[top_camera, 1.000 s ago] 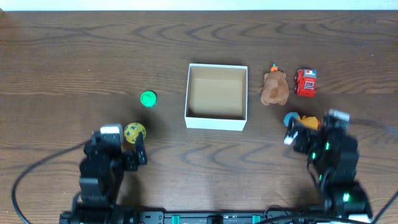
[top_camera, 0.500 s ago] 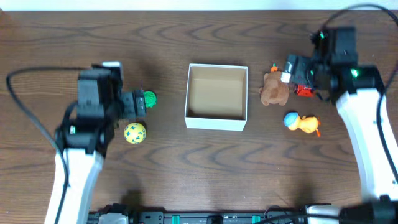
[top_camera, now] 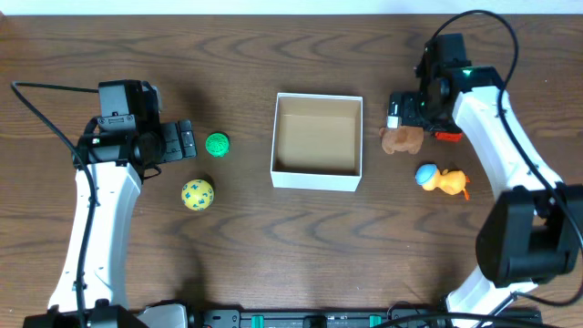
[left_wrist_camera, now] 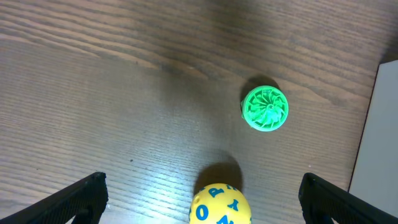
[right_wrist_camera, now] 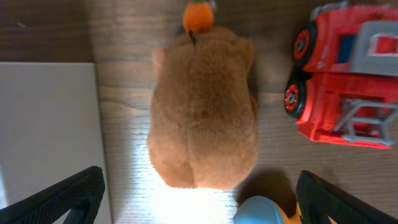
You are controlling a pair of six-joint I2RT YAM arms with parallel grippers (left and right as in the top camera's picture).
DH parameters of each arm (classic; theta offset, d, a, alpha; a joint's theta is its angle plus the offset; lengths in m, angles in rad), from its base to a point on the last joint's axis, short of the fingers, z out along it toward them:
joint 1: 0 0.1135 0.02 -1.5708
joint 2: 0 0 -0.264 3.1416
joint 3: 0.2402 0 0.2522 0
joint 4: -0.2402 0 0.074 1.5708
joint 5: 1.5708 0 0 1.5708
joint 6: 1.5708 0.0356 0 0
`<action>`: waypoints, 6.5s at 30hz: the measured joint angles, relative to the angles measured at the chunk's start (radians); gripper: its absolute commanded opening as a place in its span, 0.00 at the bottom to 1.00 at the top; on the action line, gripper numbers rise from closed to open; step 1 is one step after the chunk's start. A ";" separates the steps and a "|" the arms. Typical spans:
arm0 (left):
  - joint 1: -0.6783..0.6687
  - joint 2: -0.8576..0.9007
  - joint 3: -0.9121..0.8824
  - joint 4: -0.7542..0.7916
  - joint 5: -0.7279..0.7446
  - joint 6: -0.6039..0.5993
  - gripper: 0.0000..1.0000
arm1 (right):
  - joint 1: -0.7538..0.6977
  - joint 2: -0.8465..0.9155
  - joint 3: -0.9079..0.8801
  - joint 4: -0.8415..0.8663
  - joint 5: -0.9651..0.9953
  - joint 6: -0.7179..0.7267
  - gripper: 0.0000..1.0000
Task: Pack container
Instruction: 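Reach the right gripper to the brown plush toy and grasp it, then carry the plush toy into the white box and release it, then move the right gripper to the red toy truck and grasp it, then lift the red truck into the box beside the plush and release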
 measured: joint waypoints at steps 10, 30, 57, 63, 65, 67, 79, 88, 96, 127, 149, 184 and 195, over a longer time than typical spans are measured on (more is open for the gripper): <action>0.000 0.016 0.000 -0.002 0.011 0.000 0.98 | 0.002 0.161 0.000 0.071 0.002 0.004 0.81; 0.000 0.016 0.000 -0.002 0.018 0.000 0.98 | 0.084 0.031 0.203 0.031 -0.009 0.011 0.34; 0.000 0.016 0.000 -0.002 0.018 0.000 0.98 | 0.504 0.208 0.228 0.171 0.035 0.348 0.75; 0.000 0.016 0.000 -0.002 0.018 0.000 0.98 | 0.504 0.209 0.231 0.234 0.041 0.264 0.80; 0.000 0.016 0.000 -0.002 0.018 0.000 0.98 | 0.501 0.209 0.232 0.233 0.042 0.251 0.80; 0.000 0.016 0.000 -0.002 0.018 0.000 0.98 | 0.499 0.209 0.233 0.228 0.043 0.242 0.80; 0.000 0.016 0.000 -0.002 0.018 0.000 0.98 | 0.284 -0.062 0.240 -0.012 0.163 0.238 0.88; 0.000 0.016 0.000 -0.002 0.018 0.000 0.98 | -0.103 -0.129 0.253 -0.093 0.174 0.169 0.91; 0.000 0.016 0.000 -0.002 0.018 0.000 0.98 | -0.179 0.079 0.223 -0.097 0.103 0.123 0.94; 0.000 0.016 0.000 -0.002 0.018 0.000 0.98 | -0.205 0.342 0.200 -0.006 0.103 0.099 0.81; 0.000 0.016 0.000 -0.002 0.018 0.000 0.98 | -0.134 0.170 0.191 -0.002 0.072 0.094 0.52; 0.000 0.016 0.000 -0.002 0.018 0.000 0.98 | 0.392 0.245 0.247 0.058 0.108 0.320 0.56; 0.000 0.016 0.000 -0.002 0.018 0.000 0.98 | 0.397 0.246 0.246 0.039 0.129 0.348 0.78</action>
